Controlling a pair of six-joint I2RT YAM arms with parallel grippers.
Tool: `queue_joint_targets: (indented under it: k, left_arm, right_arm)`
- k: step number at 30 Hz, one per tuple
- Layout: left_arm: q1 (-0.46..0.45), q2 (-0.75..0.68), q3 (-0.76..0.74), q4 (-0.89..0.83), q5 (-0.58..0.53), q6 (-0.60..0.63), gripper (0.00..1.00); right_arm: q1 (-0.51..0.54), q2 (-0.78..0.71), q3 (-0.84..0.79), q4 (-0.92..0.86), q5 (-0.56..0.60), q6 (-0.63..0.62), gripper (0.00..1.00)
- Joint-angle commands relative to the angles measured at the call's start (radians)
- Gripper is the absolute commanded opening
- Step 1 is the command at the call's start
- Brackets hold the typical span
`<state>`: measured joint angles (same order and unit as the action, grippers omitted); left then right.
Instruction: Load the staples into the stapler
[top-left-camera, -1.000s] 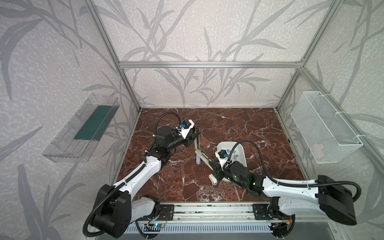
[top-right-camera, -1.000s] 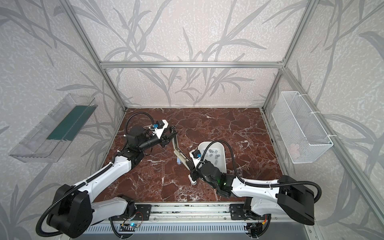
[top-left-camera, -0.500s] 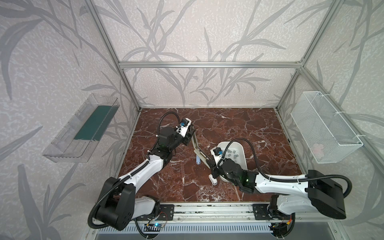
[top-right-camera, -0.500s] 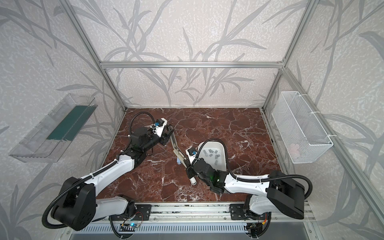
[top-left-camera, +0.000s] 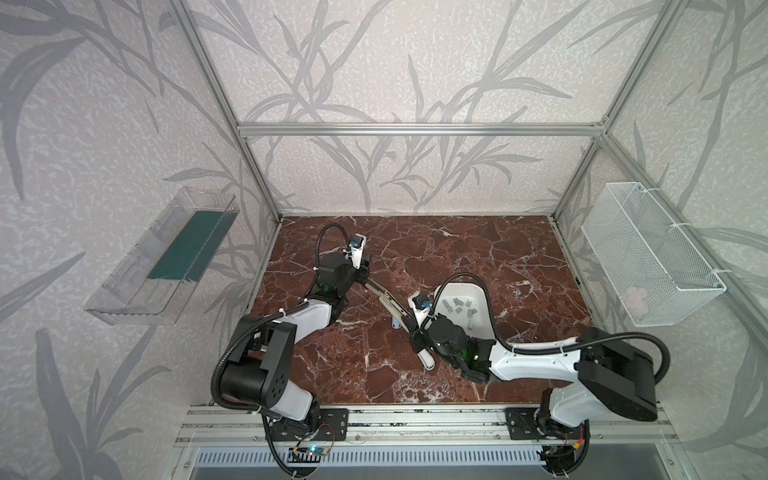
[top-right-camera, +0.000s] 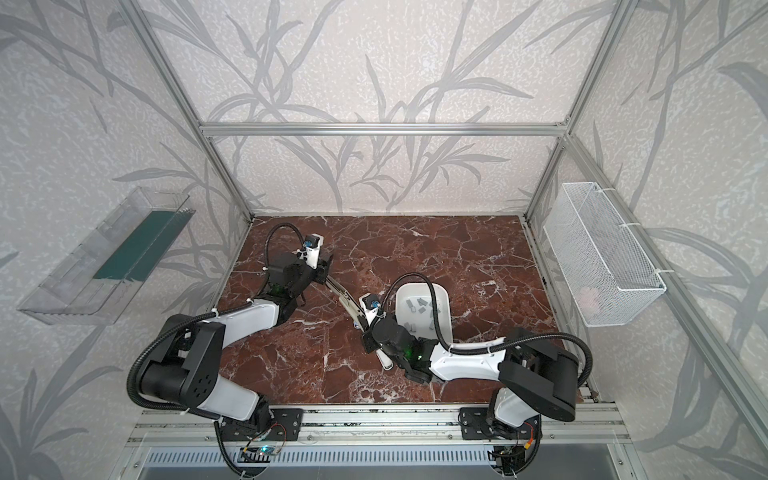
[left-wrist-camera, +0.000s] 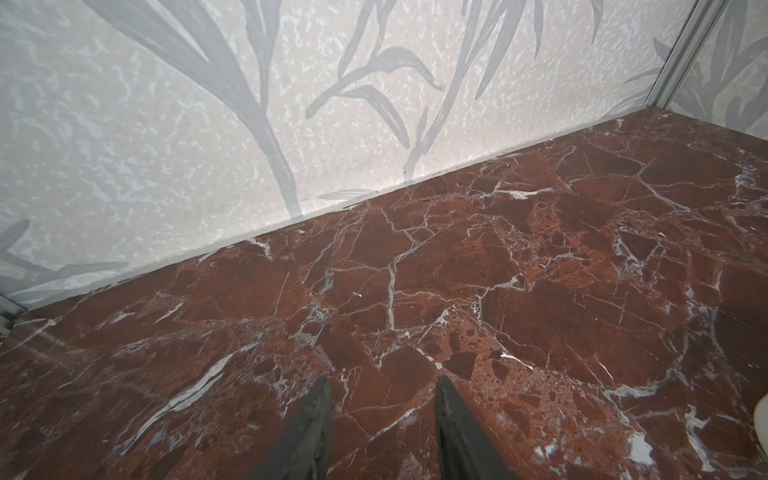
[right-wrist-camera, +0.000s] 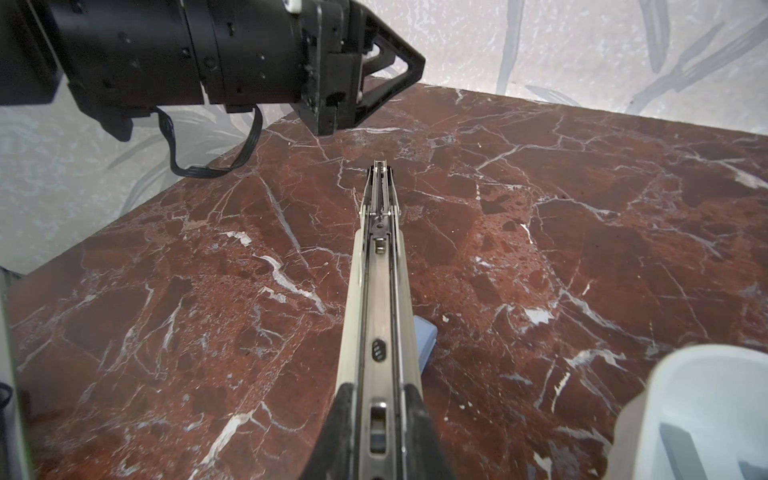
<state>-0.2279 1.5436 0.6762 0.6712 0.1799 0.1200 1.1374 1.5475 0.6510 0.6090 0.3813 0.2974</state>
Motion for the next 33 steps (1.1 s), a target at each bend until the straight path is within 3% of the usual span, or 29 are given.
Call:
queue_joint_targets:
  k: [1,7,13,17,19,21,24,26,28,33]
  left_arm:
    - [0.008,0.041,0.017,0.096,-0.003,-0.015,0.42]
    - [0.012,0.081,0.029,0.149,0.022,-0.018,0.42]
    - [0.013,0.019,-0.015,0.169,0.037,-0.081,0.43]
    - [0.012,-0.083,-0.113,0.217,-0.055,-0.188,0.51]
    - [0.014,-0.137,-0.104,0.095,-0.158,-0.286,0.64]
    - [0.015,-0.186,-0.034,-0.17,-0.267,-0.4,0.81]
    - [0.015,-0.231,-0.02,-0.315,-0.253,-0.463,0.88]
    - [0.016,-0.287,-0.066,-0.308,-0.247,-0.52,0.99]
    - [0.021,-0.354,-0.129,-0.282,-0.243,-0.57,0.99]
    - [0.025,-0.471,-0.15,-0.445,-0.182,-0.612,0.99]
  right_arm:
    - [-0.021,0.047,0.076,0.197,0.034,-0.05,0.0]
    - [-0.085,0.152,0.146,0.204,-0.012,-0.04,0.0]
    - [-0.171,0.296,0.226,0.199,-0.099,-0.051,0.0]
    - [-0.212,0.359,0.282,0.162,-0.139,-0.061,0.0]
    - [-0.218,0.38,0.306,0.143,-0.14,-0.069,0.0]
    - [-0.22,0.401,0.325,0.143,-0.138,-0.071,0.0]
    - [-0.227,0.433,0.355,0.088,-0.13,-0.065,0.0]
    - [-0.228,0.453,0.376,0.067,-0.12,-0.06,0.0]
    - [-0.228,0.474,0.403,0.035,-0.098,-0.051,0.0]
    - [-0.24,0.531,0.483,-0.05,-0.06,-0.014,0.0]
